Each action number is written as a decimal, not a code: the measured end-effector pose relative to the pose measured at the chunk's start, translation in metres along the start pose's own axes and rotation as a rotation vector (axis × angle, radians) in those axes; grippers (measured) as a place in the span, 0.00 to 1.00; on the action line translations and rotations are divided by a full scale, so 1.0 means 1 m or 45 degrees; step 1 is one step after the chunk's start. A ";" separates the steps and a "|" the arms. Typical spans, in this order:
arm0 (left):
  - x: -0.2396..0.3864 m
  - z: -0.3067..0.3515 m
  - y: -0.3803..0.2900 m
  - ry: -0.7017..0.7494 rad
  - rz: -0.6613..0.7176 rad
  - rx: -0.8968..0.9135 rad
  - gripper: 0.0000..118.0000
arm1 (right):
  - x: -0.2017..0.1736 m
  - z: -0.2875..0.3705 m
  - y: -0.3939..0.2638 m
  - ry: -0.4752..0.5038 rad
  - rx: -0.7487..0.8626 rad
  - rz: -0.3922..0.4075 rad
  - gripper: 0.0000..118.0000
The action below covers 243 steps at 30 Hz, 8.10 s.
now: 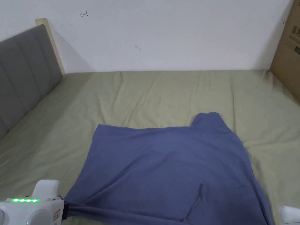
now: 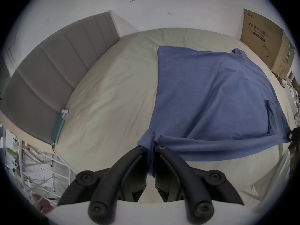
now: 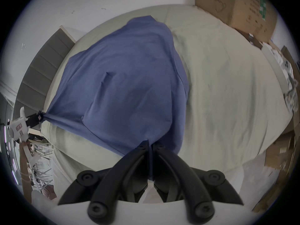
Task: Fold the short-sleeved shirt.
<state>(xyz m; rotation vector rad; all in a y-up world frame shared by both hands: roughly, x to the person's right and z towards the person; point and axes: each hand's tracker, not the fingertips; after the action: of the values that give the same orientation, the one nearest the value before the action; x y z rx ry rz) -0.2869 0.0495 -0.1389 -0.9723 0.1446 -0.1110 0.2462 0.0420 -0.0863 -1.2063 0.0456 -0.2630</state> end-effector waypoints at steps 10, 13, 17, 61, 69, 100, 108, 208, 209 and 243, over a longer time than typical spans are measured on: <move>-0.016 0.033 -0.036 -0.059 0.208 0.025 0.76 | -0.005 0.025 -0.010 -0.114 0.210 0.090 0.77; -0.019 0.054 -0.051 -0.150 0.278 0.043 0.76 | -0.009 0.042 -0.018 -0.072 0.257 0.120 0.77; -0.014 0.081 -0.075 -0.213 0.334 0.100 0.32 | -0.019 0.058 -0.039 0.058 0.404 0.079 0.39; 0.000 0.022 -0.057 -0.159 0.271 -0.058 0.03 | 0.002 0.005 -0.025 -0.061 0.206 0.008 0.04; -0.022 0.019 0.013 -0.109 0.218 0.045 0.03 | -0.003 0.016 0.054 -0.042 0.311 -0.009 0.04; -0.010 0.018 -0.042 -0.234 0.347 -0.018 0.00 | -0.017 -0.002 0.014 0.054 0.223 -0.037 0.02; -0.022 -0.037 0.020 -0.258 0.507 0.042 0.88 | -0.023 -0.004 0.016 0.010 0.240 0.036 0.02; 0.012 -0.046 0.121 -0.334 0.352 0.038 0.70 | -0.003 -0.152 0.293 -0.193 0.063 0.204 0.12; 0.012 -0.054 0.130 -0.337 0.354 0.039 0.85 | 0.000 -0.149 0.293 -0.169 0.064 0.175 0.12; 0.005 -0.078 0.207 -0.234 0.124 0.095 0.03 | -0.009 -0.017 0.244 0.193 0.265 -0.048 0.06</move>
<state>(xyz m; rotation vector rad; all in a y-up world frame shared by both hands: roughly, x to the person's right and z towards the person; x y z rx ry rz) -0.2890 0.1012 -0.3544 -0.8949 0.0181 0.0620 0.2774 0.1087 -0.3198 -0.9796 0.1245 -0.3823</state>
